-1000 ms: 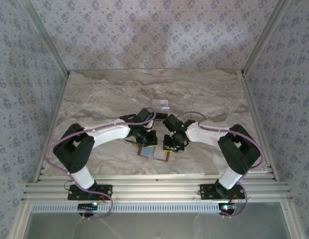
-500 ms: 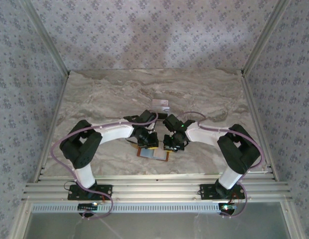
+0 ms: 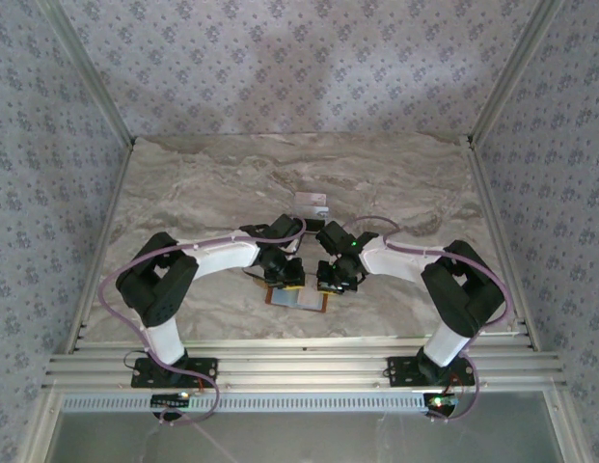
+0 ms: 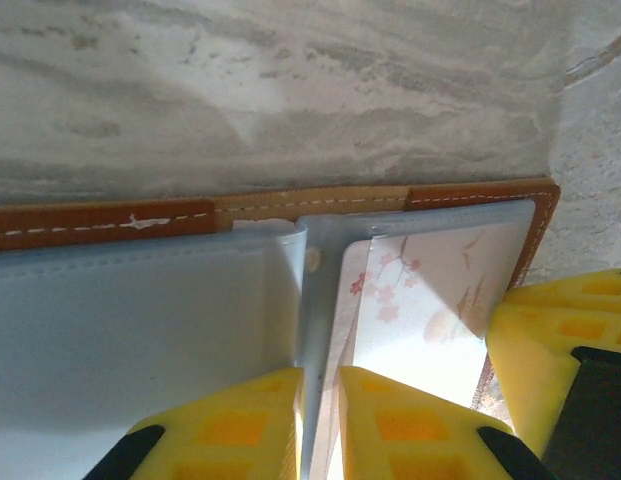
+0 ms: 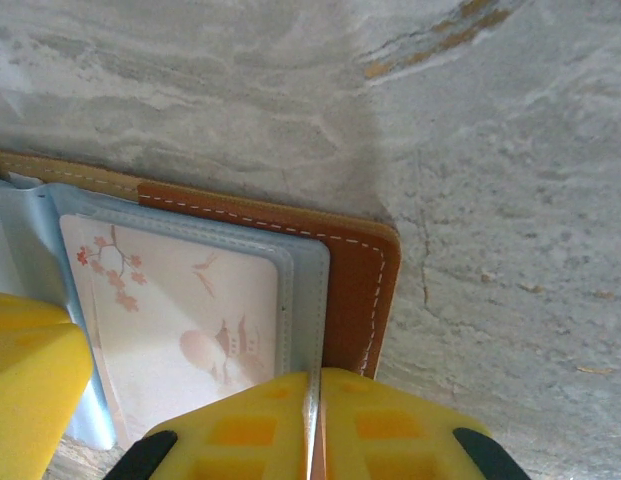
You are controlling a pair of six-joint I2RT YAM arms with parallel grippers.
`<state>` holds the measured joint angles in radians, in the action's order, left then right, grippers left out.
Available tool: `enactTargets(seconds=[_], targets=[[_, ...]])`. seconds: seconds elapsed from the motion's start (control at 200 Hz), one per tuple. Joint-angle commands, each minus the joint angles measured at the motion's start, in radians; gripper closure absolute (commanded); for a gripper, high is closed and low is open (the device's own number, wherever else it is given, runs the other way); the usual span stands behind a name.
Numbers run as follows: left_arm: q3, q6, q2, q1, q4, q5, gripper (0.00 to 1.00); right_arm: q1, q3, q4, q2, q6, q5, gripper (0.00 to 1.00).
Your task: Take the credit cards out of the card holder
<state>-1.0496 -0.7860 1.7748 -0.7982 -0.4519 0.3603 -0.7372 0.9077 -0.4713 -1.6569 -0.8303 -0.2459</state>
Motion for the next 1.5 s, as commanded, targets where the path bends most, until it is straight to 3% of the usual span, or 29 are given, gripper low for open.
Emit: enactTargets(seconds=[0.0, 0.605, 0.974, 1.214, 1.494], targets=[[0.009, 0.001, 0.026, 0.004, 0.016, 0.030, 0.79, 0.007, -0.003, -0.025, -0.014, 0.006, 0.027, 0.88], [0.127, -0.022, 0.020, 0.025, 0.144, 0.109, 0.72, 0.007, -0.003, -0.031, -0.007, 0.006, 0.029, 0.88], [0.063, 0.038, 0.016, 0.022, -0.041, -0.014, 0.66, 0.005, 0.002, -0.037, -0.005, 0.007, 0.031, 0.89], [0.019, 0.047, 0.084, -0.014, -0.060, -0.003, 0.61, 0.005, 0.000, -0.034, -0.005, 0.005, 0.032, 0.88], [0.065, 0.013, 0.073, -0.017, 0.073, 0.077, 0.62, 0.004, -0.001, -0.032, -0.007, 0.006, 0.029, 0.89]])
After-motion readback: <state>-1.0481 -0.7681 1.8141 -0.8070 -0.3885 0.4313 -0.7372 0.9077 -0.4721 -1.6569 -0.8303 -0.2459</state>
